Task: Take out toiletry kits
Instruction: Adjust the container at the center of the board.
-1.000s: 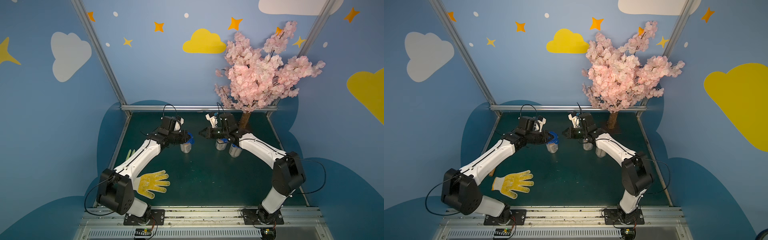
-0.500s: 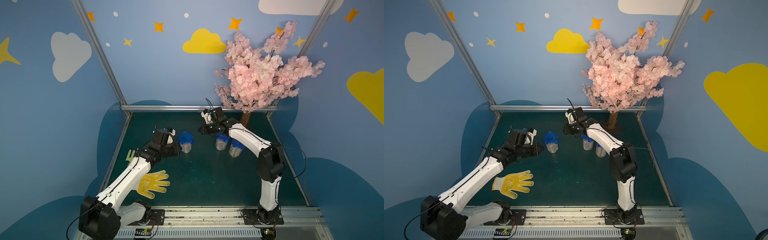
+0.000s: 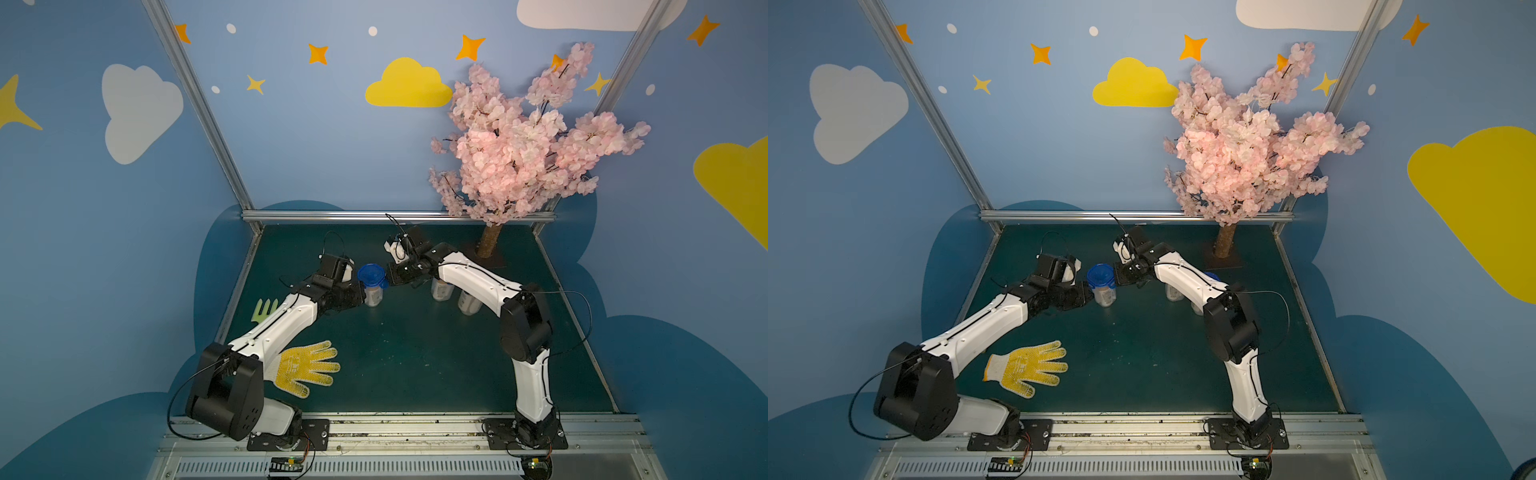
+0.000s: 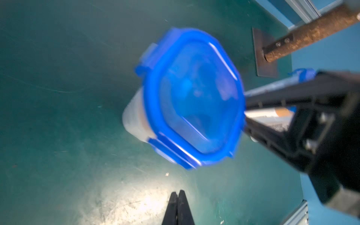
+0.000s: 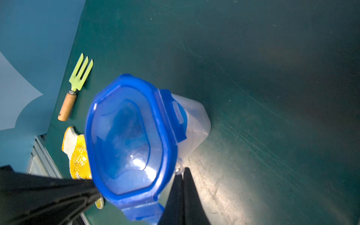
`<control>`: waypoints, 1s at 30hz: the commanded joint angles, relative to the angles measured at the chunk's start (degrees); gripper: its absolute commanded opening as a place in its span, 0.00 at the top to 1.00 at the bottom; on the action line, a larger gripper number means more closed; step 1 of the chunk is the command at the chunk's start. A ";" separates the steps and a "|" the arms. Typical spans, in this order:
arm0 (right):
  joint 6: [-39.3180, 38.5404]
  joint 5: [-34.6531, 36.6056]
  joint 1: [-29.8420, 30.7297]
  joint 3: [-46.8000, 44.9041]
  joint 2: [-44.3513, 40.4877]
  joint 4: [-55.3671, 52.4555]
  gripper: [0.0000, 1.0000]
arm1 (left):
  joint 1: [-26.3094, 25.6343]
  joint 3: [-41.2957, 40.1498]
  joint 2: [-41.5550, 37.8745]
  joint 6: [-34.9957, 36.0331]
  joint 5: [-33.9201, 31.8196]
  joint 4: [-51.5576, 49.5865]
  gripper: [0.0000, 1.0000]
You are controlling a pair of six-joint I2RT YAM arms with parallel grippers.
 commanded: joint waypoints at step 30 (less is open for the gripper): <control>0.03 -1.32 -1.94 0.22 -4.38 -3.62 1.00 | -0.18 1.57 0.02 1.10 3.63 -1.82 0.98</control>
